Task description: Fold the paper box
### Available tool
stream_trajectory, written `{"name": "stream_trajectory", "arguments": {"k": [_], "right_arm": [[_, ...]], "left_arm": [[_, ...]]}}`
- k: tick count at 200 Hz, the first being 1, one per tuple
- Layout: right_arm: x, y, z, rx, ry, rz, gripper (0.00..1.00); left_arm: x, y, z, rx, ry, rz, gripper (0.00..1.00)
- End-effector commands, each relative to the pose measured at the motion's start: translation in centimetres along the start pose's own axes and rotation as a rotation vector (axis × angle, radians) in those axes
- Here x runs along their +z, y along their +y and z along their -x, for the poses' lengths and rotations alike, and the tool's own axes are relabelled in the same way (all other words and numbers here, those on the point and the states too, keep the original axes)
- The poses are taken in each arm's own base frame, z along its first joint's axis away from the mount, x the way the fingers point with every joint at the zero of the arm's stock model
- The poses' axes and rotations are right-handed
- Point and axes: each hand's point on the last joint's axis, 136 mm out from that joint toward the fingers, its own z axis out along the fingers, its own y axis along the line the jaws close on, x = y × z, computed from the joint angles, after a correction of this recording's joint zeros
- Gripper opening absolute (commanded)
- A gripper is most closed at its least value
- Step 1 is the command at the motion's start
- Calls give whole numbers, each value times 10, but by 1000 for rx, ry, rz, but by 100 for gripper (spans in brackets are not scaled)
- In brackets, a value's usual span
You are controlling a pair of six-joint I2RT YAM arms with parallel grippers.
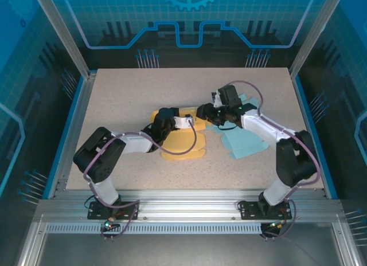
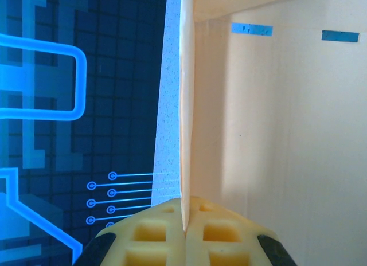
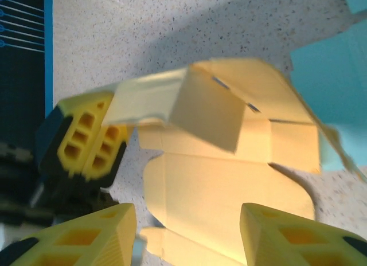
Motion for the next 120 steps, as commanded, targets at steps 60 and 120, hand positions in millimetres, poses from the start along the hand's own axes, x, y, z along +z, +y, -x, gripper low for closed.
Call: {"name": "stream_trajectory", "arguments": {"k": [60,120], "right_arm": [[5,-47,-29,0,11,-107,39],[46,-52,-9,-32,40,-125,35]], "left_arm": [[0,3,-1,-68,-13,-14,0],[0,1,-3,-57,-7,-13,0]]}}
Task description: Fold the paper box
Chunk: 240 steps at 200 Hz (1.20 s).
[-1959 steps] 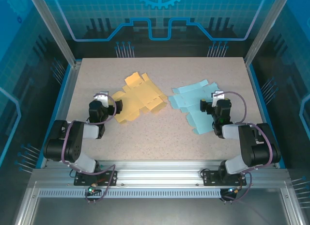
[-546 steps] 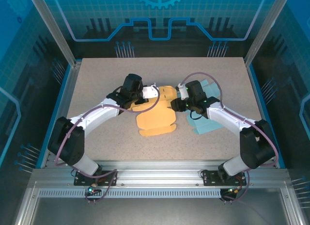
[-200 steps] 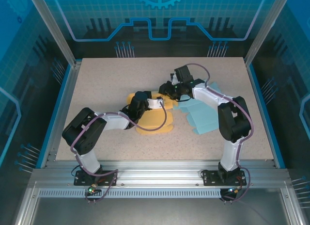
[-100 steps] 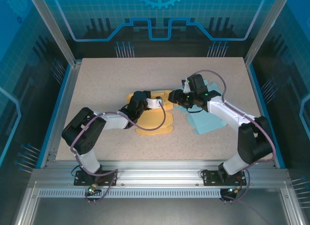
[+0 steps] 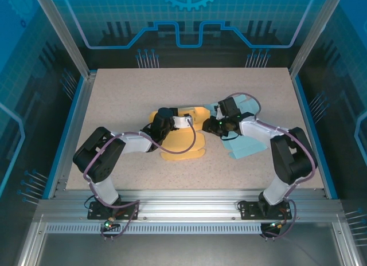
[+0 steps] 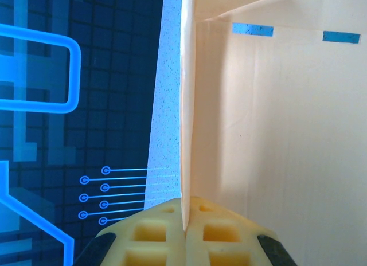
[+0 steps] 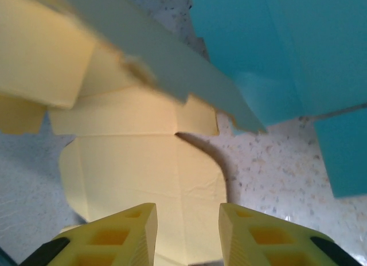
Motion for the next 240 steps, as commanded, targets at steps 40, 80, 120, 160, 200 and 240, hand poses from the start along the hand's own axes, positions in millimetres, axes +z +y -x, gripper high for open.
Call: {"name": "stream_trajectory", "arguments": {"k": [40,80,120,160,200,240], "right_arm": [[28,11,37,-62,-30,-18,35],[39,1,37,-75,-12,-92,36],[40,-8,30,-100,-13,-159,38],[47,1,27,-103,-5,-91,36],[49,26,28,-99,-20,50,34],[45,33,28,-102,-37,79,28]], "left_arm": [[-2,4,1,-32,-17,9,0],[-2,5,-1,-31,-6,14,0],[1,2,-2,-23,2,9,0],[2,1,-1,-20,4,10,0],[5,-1,-1,-11,15,15,0],[6,1,0,-11,15,20,0]]}}
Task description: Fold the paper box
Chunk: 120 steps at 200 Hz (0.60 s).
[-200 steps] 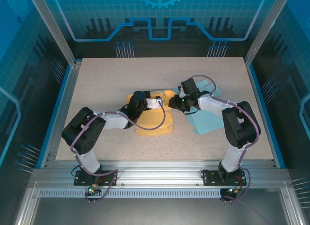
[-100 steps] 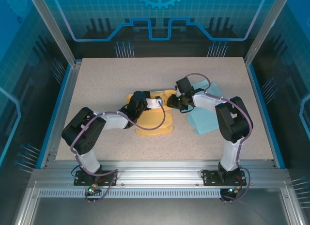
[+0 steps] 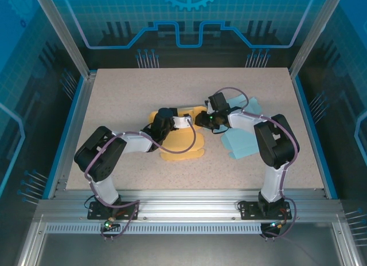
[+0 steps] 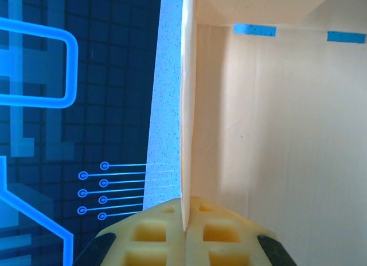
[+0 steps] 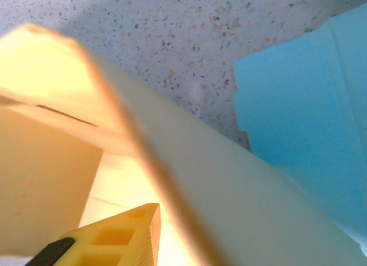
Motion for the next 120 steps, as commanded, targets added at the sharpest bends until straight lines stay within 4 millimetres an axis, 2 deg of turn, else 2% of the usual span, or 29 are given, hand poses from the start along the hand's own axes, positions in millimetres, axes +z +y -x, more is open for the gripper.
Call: {"name": "stream_trajectory", "arguments": {"k": [1,17,71,94,120], "right_arm": [[0,17,-2,-10,-9,63,28],[5,21,-6,-7,-2,81,26],[21,31,-19,-10,29,94,27],[9,24,-19,-24,19,36,30],[-18,16,-17,-70,-6,-28,34]], "left_arm": [[3,4,4,-14,-6,19,0],[4,4,5,-16,-7,15,0],[5,1,5,-12,-2,14,0],[5,4,4,8,-7,56,0],[5,6,3,43,-15,75,0]]}}
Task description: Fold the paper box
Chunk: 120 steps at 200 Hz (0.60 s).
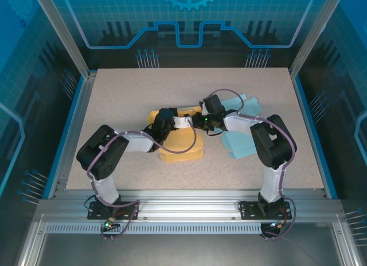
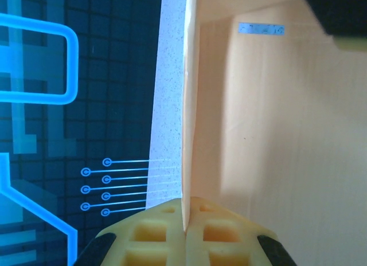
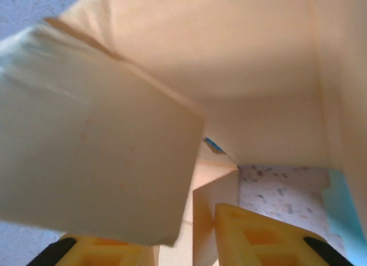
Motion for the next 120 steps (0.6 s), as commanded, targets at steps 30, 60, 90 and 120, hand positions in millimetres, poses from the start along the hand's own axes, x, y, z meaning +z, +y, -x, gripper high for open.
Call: {"name": "stream_trajectory", "arguments": {"k": [30,60,90,120], "right_arm": [[-62,-9,-11,-86,-17,-94,37],[-100,-8,-11,-100,-69,-49,41],[-133,-23,8,-75,-157,-60,42],[-133,-49,35,-18,-169,-66,36]], "left_arm": [[-7,13,12,47,-78,102,0],[-9,9,12,59,-96,109,0],[-11,11,18,57,-127,133,0],[-13,7,22,62,-145,121,0]]}}
